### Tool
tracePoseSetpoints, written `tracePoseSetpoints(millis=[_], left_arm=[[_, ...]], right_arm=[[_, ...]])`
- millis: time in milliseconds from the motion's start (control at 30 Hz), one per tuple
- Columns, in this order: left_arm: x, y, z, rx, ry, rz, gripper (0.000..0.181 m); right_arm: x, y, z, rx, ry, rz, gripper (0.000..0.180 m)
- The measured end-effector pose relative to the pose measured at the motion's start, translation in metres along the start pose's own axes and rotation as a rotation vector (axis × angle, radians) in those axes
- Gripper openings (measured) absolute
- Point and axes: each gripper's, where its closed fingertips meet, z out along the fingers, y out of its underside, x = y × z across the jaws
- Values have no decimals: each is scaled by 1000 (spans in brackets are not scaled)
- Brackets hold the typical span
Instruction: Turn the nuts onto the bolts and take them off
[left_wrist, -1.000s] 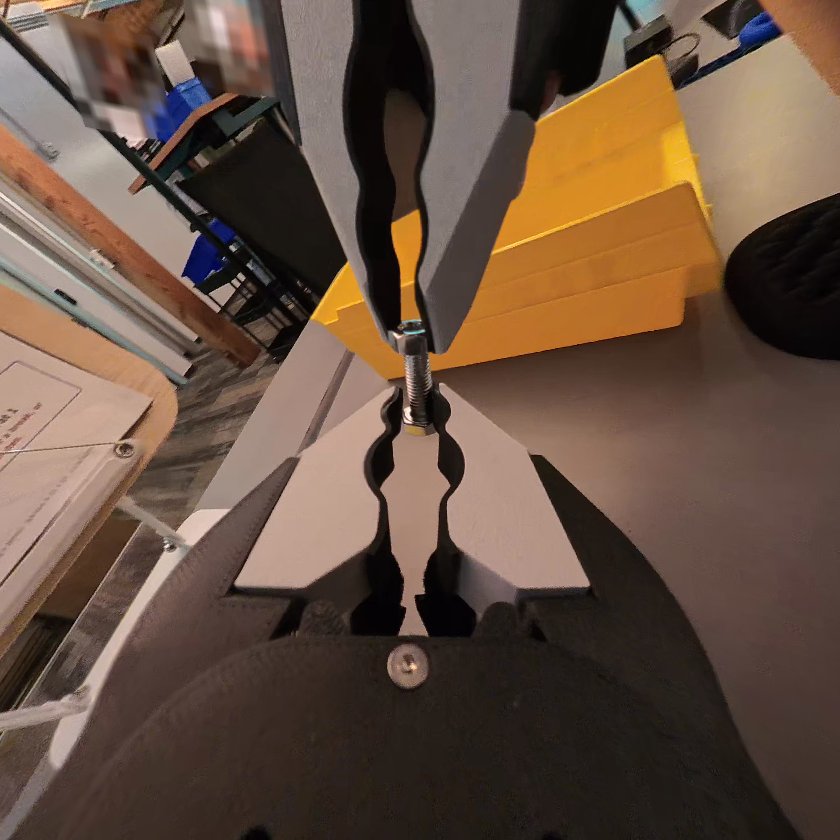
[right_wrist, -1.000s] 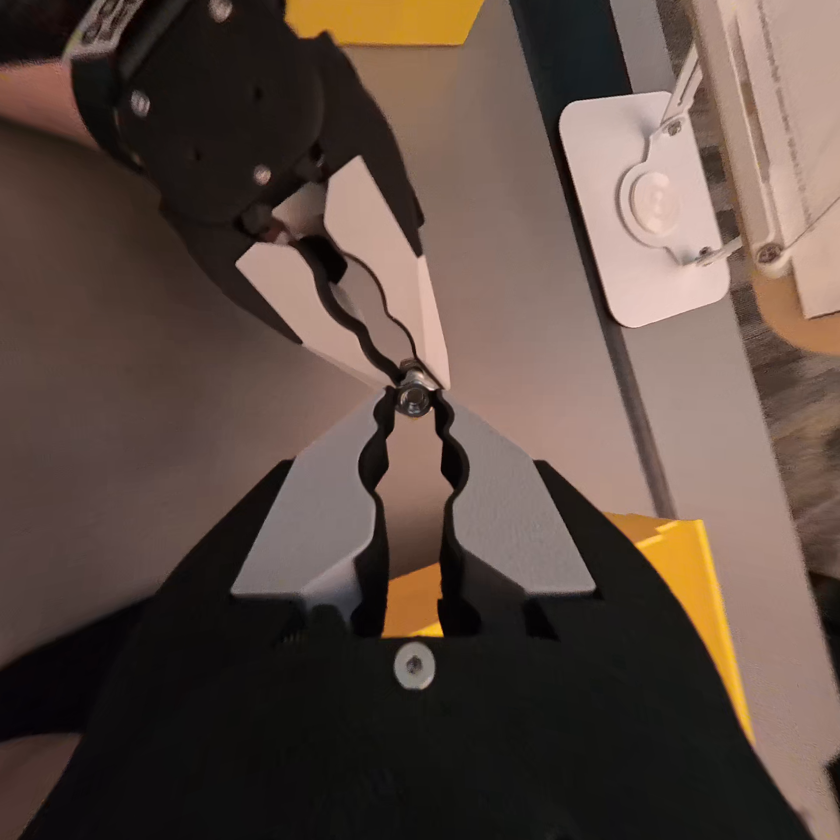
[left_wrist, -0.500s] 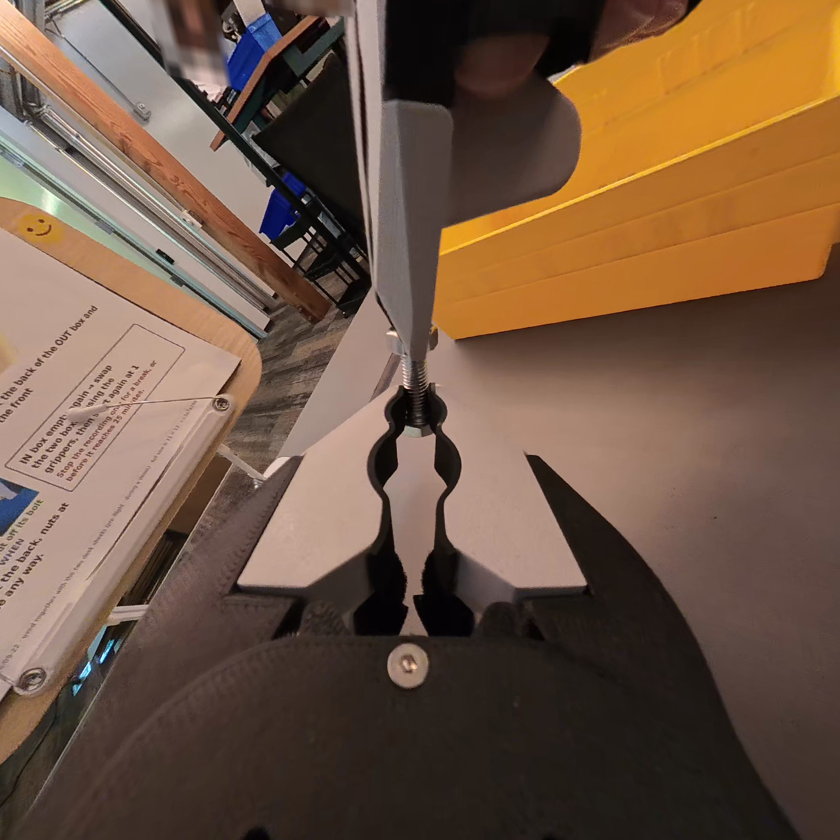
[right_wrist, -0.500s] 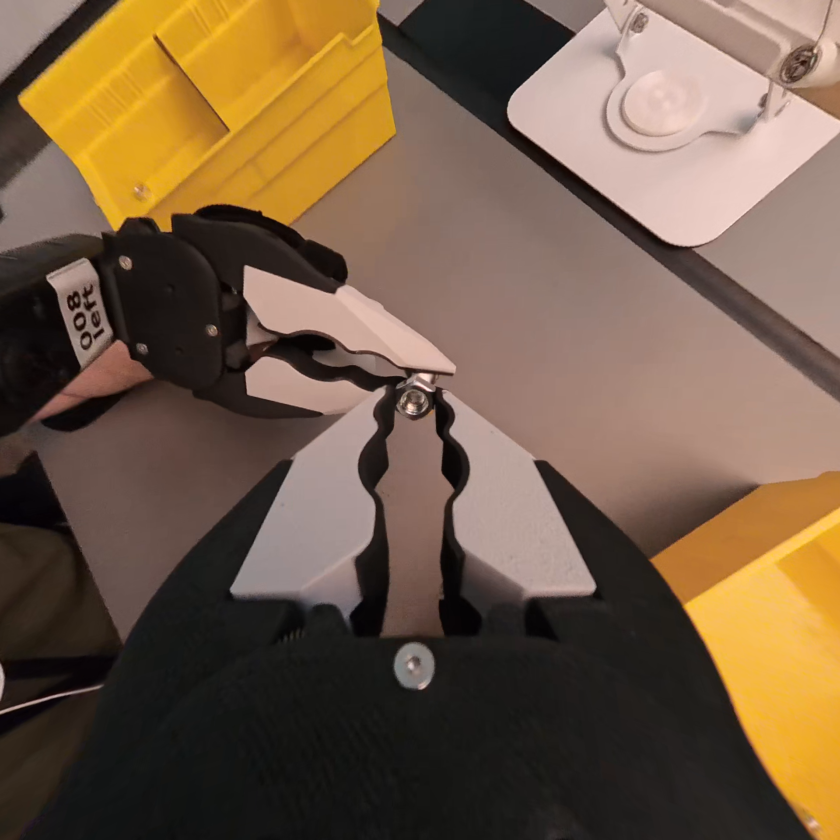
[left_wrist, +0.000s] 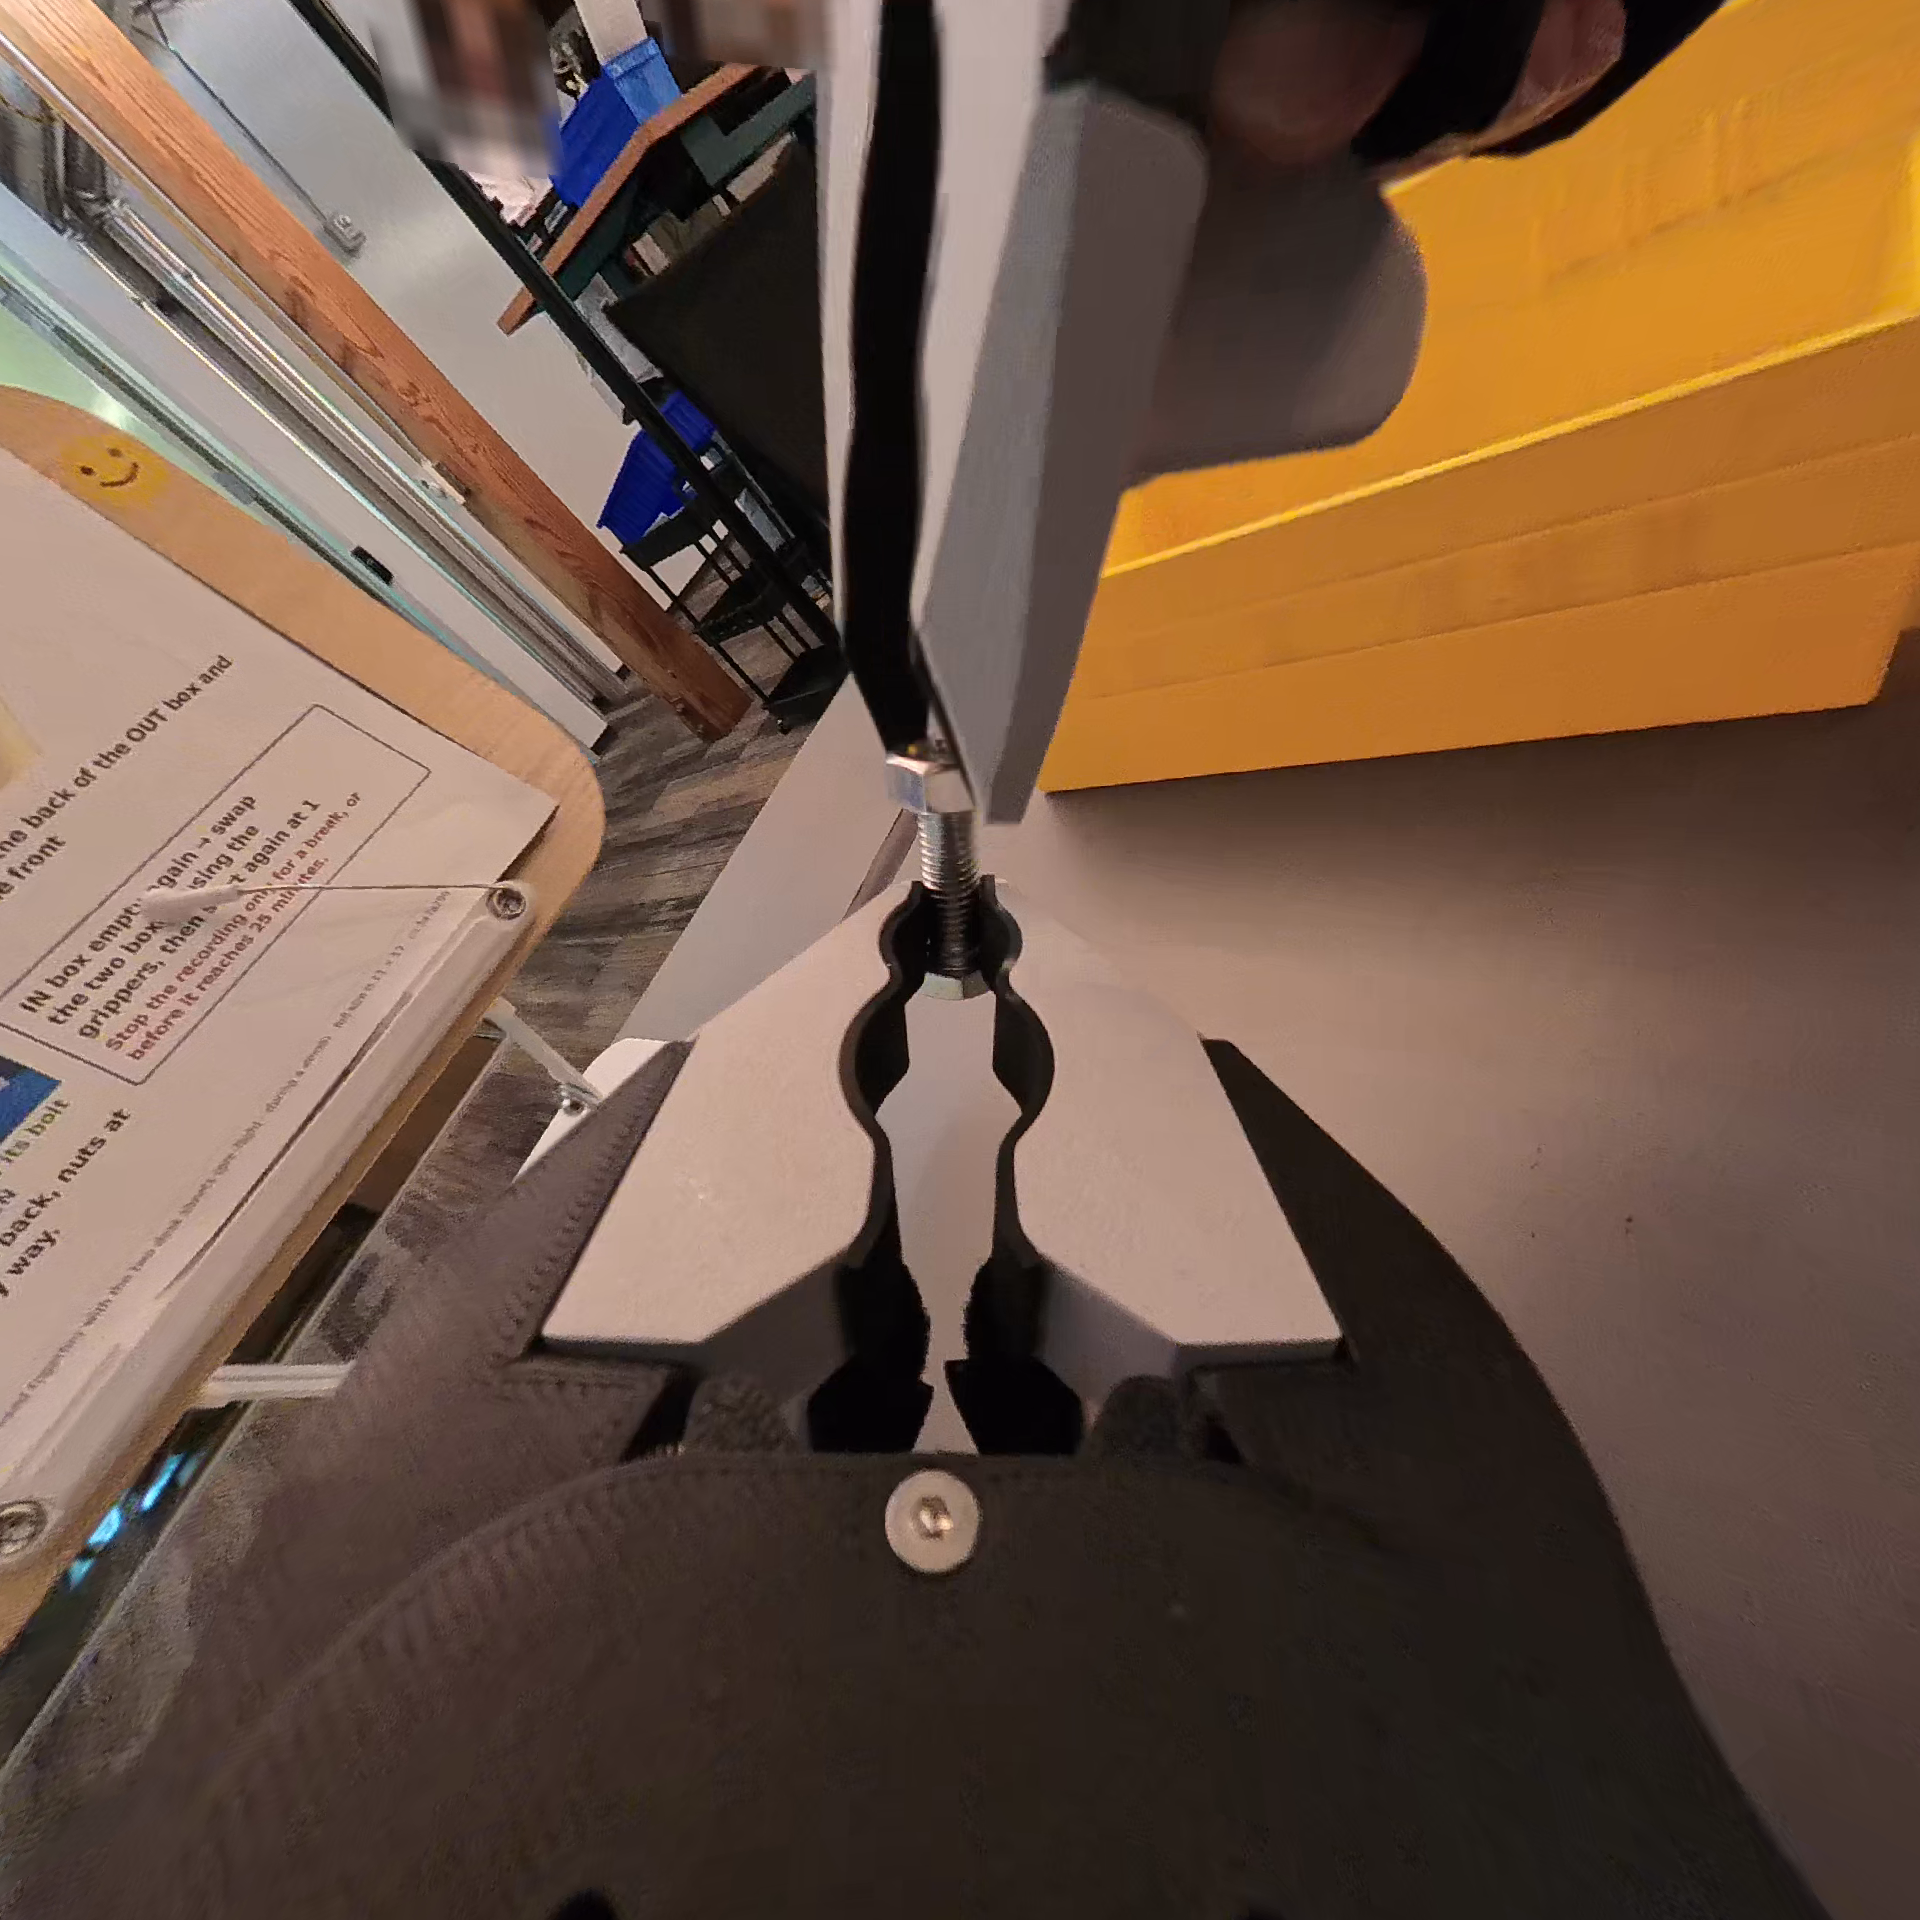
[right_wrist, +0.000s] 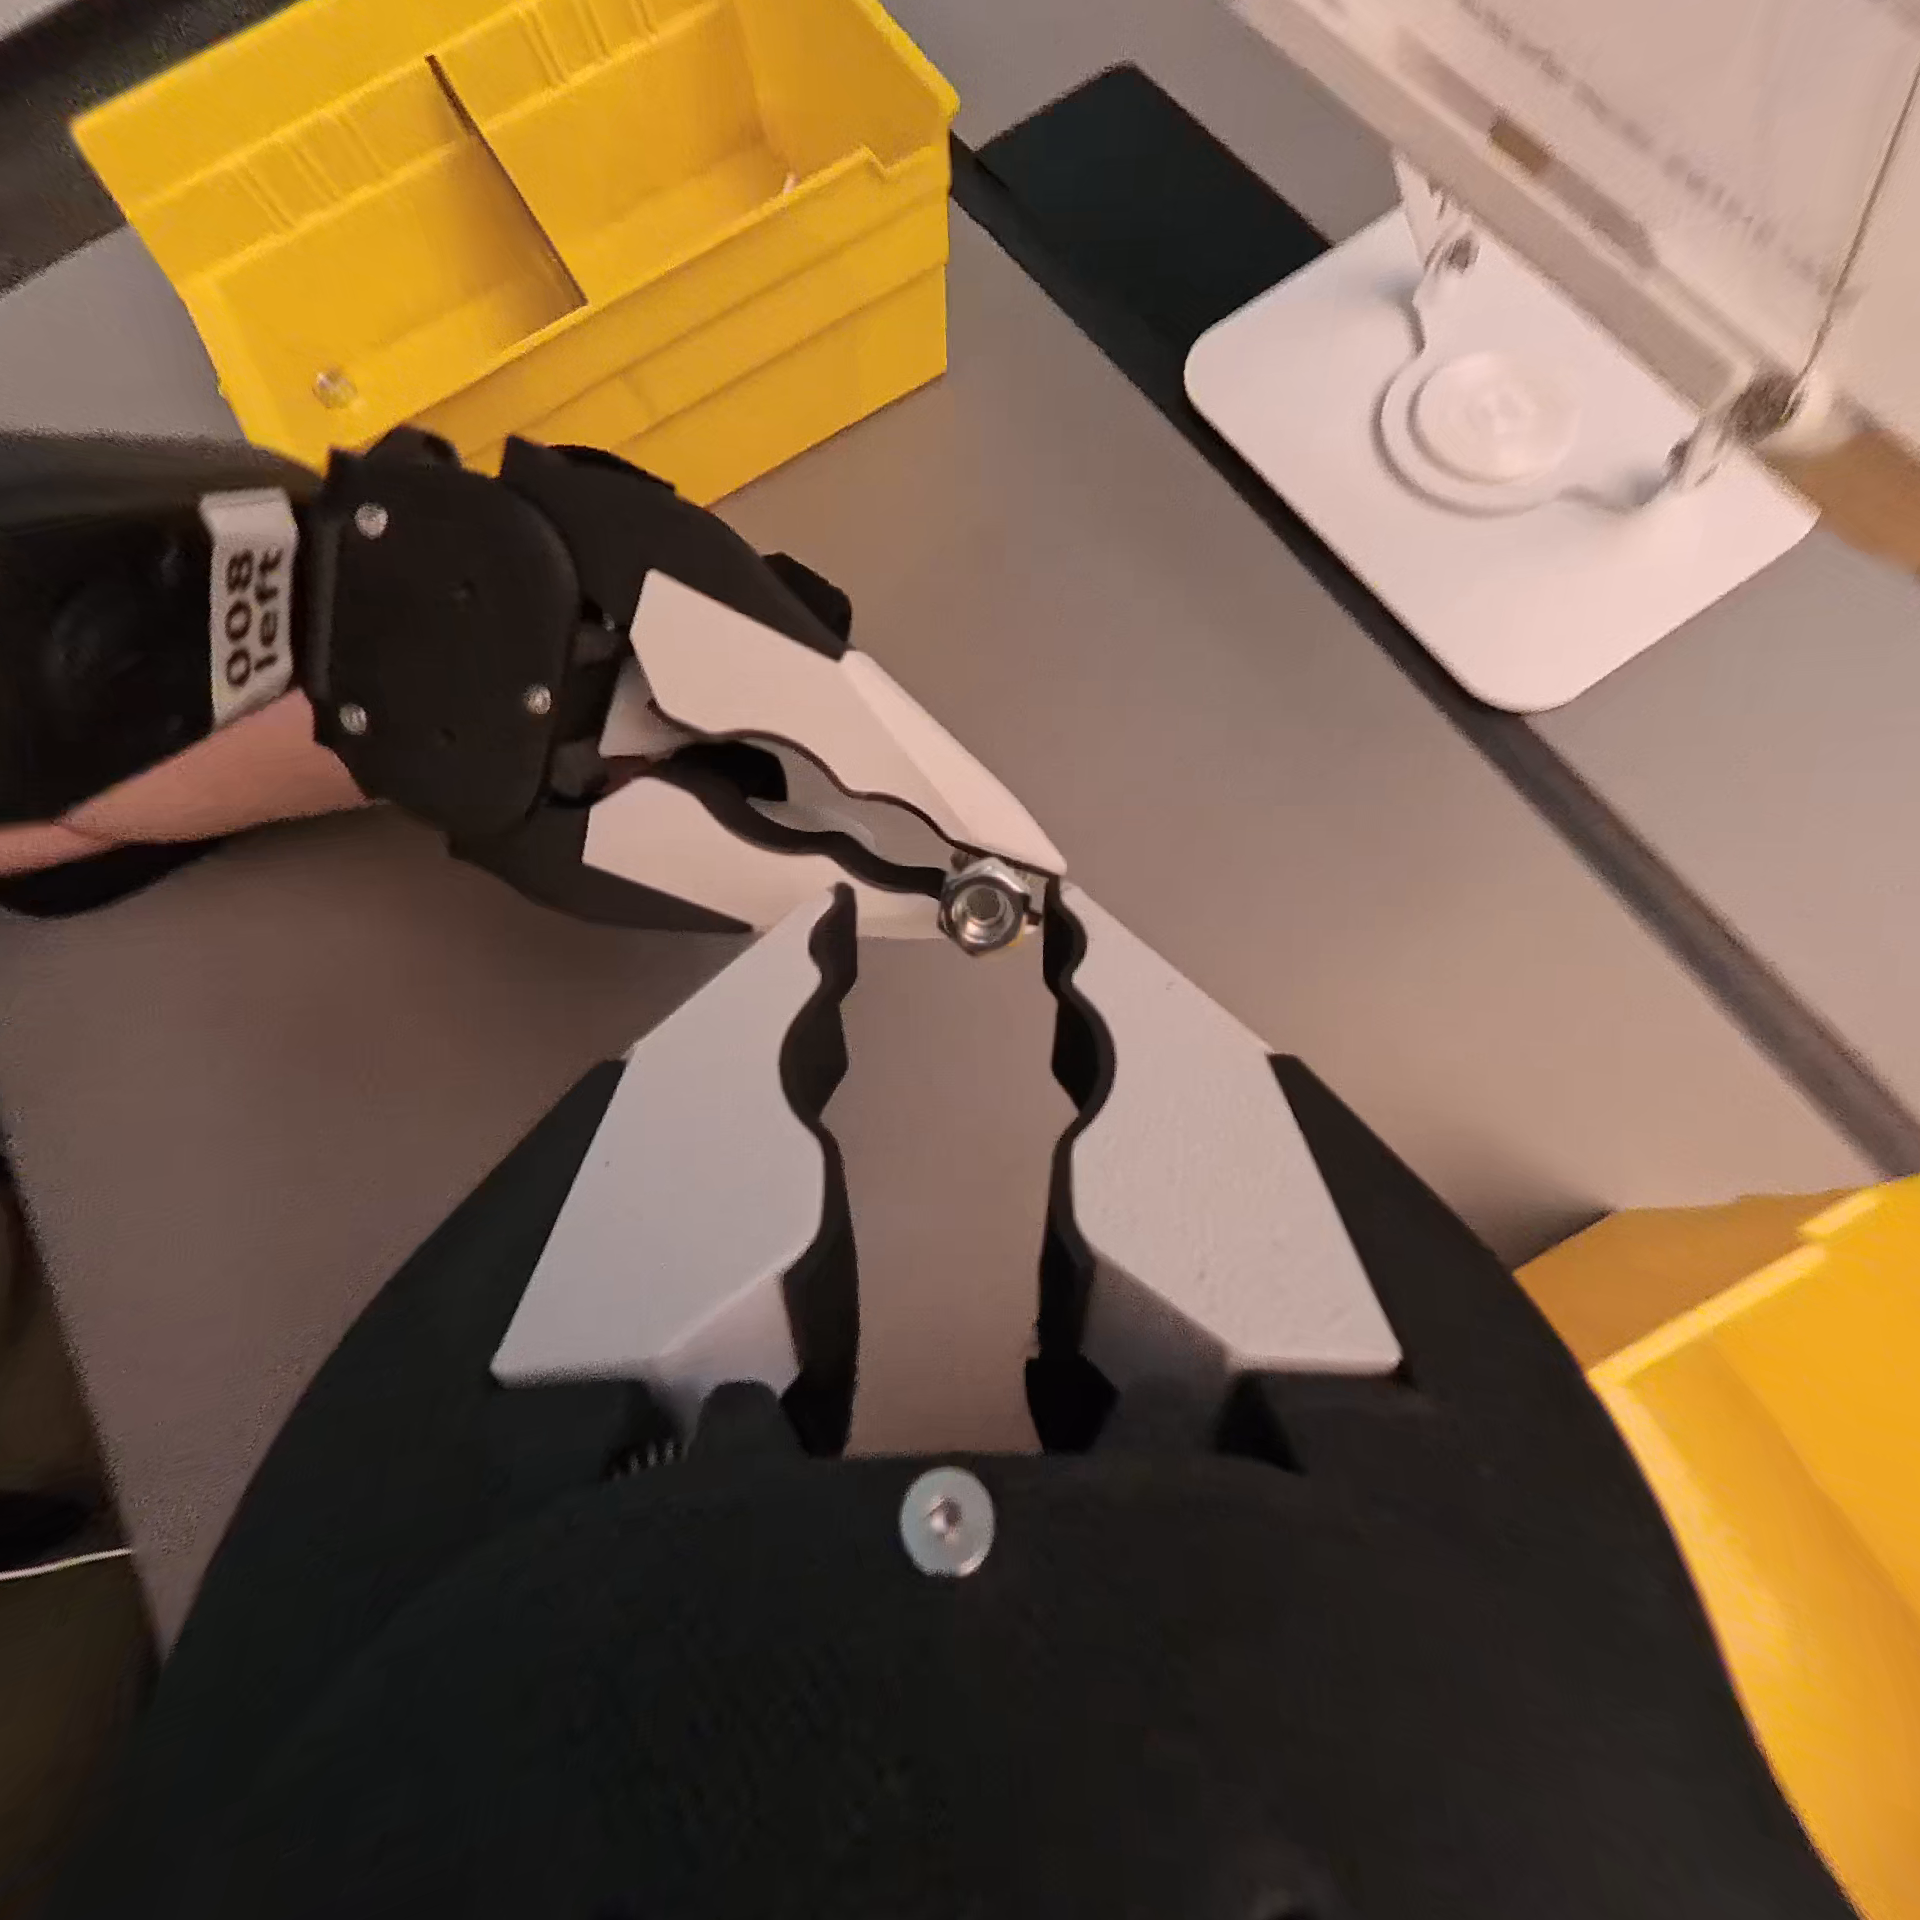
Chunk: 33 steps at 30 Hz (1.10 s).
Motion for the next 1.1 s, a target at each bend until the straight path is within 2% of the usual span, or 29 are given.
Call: tracePoseSetpoints(millis=[167, 267, 433, 567, 733, 833, 1000, 1100], left_arm=[[-7, -7, -5, 56, 14, -89, 7], [-5, -15, -9, 118, 59, -136, 7], [6, -25, -12, 181, 136, -145, 7], [14, -26, -12, 183, 162, -109, 7], [16, -24, -10, 164, 153, -80, 7], [8, -22, -10, 140, 95, -64, 7], [-16, -14, -12, 52, -93, 46, 7], [-22, -8, -11, 19, -122, 47, 7]], right_arm=[[-6, -17, -20, 119, 71, -338, 41], [-14, -22, -25, 165, 108, -499, 28], [-14, -5, -20, 96, 120, -641, 29], [-12, -1, -16, 81, 95, -617, 28], [-13, 4, -14, 53, 61, -568, 16], [-9, -3, -12, 67, 57, -447, 16], [-1, -18, -2, 93, 64, -143, 15], [3, -20, 3, 98, 77, -57, 15]])
